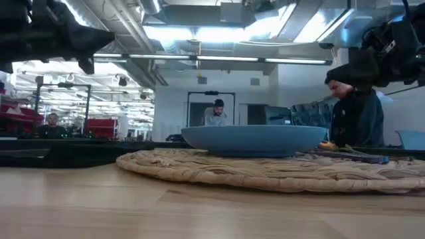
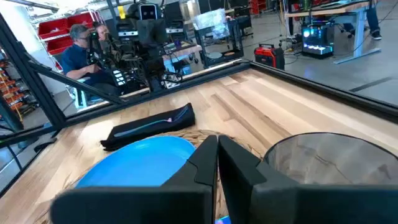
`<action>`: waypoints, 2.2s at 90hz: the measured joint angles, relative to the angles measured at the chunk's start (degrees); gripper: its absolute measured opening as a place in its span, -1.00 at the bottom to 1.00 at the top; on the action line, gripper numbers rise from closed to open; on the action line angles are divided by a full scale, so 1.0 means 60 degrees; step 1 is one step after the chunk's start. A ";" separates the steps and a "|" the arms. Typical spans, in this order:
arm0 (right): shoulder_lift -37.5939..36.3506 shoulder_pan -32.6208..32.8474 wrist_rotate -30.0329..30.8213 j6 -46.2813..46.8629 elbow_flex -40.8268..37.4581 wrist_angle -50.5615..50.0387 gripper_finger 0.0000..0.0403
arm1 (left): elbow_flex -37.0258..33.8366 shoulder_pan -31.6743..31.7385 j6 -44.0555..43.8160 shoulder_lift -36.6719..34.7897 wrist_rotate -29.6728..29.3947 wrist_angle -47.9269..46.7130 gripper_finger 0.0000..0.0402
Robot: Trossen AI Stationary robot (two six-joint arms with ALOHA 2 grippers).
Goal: Set table place
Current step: Return to Home Position
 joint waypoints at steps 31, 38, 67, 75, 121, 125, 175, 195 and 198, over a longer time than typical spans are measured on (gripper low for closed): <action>0.0000 0.0000 0.0071 -0.0004 0.0000 0.0003 -1.00 | 0.0000 -0.1354 -0.0286 0.0000 -0.0009 -0.0374 -1.00; 0.0000 0.0000 0.0073 -0.0049 0.0000 0.0003 -1.00 | 0.0000 -0.1660 -0.0278 0.0000 -0.0009 -0.0397 -1.00; 0.0233 0.0000 0.0255 -0.0887 0.0000 0.0025 -1.00 | 0.0000 -0.2365 0.0046 0.0000 -0.2231 -0.1191 -1.00; 0.0450 0.0000 0.0250 -0.1494 0.0000 0.0025 -1.00 | 0.0000 -0.2471 0.0168 0.0000 -0.2836 -0.1220 -1.00; 0.1326 0.0000 0.0302 -0.2286 0.0000 0.0029 -1.00 | 0.0002 -0.2547 0.0956 0.0380 -0.3309 -0.1877 -1.00; 0.1351 0.0000 0.0307 -0.2288 0.0000 0.0030 -1.00 | 0.0004 -0.2532 0.0858 0.0462 -0.3314 -0.1873 -1.00; 0.2371 0.0000 0.0255 -0.2060 0.0000 0.0024 -1.00 | 0.0002 -0.2523 0.1841 0.0645 -0.3641 -0.1786 -1.00; 0.2222 0.0000 0.0236 -0.2065 0.0000 0.0026 -1.00 | 0.0001 -0.2666 0.1734 0.0506 -0.3692 -0.1645 -1.00; 0.2120 0.0000 0.0237 -0.2065 0.0000 0.0033 -1.00 | 0.0003 -0.2707 0.1752 0.0447 -0.3691 -0.1594 -1.00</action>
